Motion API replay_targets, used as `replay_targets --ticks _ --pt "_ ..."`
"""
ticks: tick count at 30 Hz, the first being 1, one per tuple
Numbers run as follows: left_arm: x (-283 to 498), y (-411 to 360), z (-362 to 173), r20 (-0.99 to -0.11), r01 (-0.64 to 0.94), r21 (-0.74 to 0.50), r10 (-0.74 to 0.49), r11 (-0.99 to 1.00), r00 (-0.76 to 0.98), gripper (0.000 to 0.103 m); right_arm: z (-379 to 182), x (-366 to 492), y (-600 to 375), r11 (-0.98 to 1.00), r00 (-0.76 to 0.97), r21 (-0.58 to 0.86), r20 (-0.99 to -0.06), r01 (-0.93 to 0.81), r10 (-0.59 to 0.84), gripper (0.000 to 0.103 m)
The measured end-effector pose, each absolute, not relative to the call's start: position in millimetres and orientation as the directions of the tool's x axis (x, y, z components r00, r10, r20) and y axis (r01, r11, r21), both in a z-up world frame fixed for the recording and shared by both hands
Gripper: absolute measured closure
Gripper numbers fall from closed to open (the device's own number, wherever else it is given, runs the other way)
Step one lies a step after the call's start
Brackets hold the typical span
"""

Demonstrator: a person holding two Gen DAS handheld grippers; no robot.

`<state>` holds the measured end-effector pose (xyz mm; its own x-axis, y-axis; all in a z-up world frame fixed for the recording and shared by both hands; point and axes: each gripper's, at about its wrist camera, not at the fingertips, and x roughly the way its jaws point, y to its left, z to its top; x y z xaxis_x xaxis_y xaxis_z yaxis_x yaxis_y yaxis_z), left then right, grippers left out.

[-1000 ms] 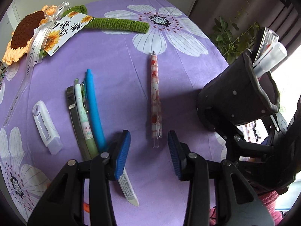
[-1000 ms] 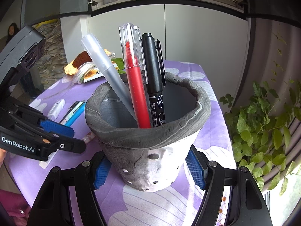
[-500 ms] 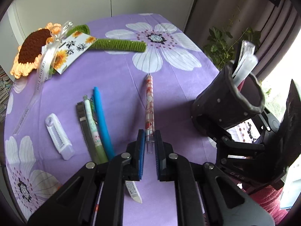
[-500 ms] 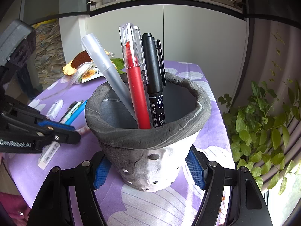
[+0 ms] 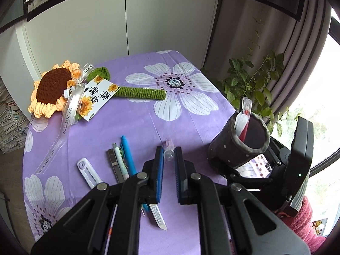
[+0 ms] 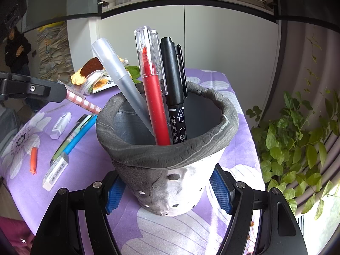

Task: Organize stationery
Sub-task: 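Lift the checkered pen with the left gripper and insert it into the cup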

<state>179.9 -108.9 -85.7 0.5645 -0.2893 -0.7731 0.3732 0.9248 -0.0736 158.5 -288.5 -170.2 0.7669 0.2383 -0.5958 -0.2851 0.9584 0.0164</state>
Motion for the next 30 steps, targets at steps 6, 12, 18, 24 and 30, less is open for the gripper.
replay_targets --ticks 6,12,18,24,30 --pt "173 -114 -62 -0.736 0.406 -0.076 -0.326 0.911 0.593 0.095 -170 158 -288 0.958 0.767 0.016 -0.596 -0.285 0.238 0.03" --pt "160 -119 -21 -0.673 0.457 -0.079 -0.385 0.886 0.631 0.095 -170 158 -288 0.958 0.767 0.016 -0.596 -0.286 0.239 0.03" --pt "141 -125 24 -0.605 0.528 -0.088 -0.467 0.845 0.645 0.095 -170 158 -288 0.959 0.767 0.016 -0.596 -0.284 0.238 0.03" --pt "123 -128 45 -0.562 0.584 -0.098 -0.529 0.806 0.635 0.095 -170 158 -288 0.958 0.767 0.016 -0.596 -0.285 0.238 0.03" --pt "125 -143 34 -0.593 0.603 -0.105 -0.537 0.791 0.6 0.095 -170 158 -288 0.958 0.767 0.016 -0.595 -0.285 0.238 0.03"
